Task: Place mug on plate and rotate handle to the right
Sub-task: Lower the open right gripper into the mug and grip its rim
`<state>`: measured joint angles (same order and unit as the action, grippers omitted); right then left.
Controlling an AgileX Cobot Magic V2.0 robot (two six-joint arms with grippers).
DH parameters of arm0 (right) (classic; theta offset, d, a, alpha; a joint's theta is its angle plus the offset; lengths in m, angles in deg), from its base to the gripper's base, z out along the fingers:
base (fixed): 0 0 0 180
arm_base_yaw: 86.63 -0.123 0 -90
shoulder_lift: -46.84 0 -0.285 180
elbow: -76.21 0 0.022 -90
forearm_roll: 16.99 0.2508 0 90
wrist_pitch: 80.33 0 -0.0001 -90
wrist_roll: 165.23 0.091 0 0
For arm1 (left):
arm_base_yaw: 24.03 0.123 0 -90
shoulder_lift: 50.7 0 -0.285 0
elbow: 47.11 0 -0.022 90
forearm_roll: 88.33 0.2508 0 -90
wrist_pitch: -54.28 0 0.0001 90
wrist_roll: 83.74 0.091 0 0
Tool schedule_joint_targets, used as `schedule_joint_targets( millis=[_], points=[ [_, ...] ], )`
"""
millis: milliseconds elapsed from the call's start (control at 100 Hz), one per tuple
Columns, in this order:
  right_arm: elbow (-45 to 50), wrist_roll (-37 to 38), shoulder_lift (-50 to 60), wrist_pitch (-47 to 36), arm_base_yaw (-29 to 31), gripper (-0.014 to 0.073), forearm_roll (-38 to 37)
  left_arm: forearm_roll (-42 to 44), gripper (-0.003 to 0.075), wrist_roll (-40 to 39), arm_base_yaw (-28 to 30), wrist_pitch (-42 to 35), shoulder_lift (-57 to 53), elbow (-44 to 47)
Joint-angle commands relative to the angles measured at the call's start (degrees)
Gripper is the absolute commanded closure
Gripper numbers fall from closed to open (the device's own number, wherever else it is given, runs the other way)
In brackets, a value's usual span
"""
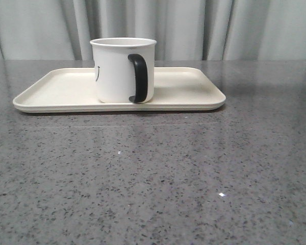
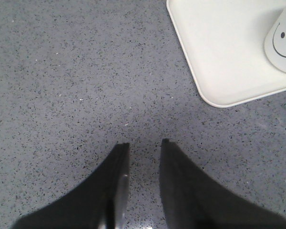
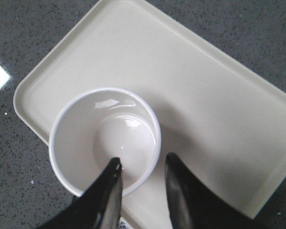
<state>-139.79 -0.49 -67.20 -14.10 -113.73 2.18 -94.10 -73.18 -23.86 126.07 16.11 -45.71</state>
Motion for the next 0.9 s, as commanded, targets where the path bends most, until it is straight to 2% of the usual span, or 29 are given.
schedule_joint_targets(
  millis=[0,60,890],
  points=[
    [-1.76,-0.47,1.68,-0.89,-0.25,0.0305,1.04,-0.96,0.0553,-0.08,0.15,-2.61,-0.84,-1.27],
    [-1.76,-0.47,1.34,-0.71,-0.49,0.0281,1.04,-0.96,0.0553,-0.08,0.15,-2.48,-0.84,-1.27],
    [-1.76,0.12,-2.48,-0.84,-1.44,0.0282,1.06,-0.96,0.0553,-0.08,0.15,-1.64,-0.84,-1.27]
  ],
)
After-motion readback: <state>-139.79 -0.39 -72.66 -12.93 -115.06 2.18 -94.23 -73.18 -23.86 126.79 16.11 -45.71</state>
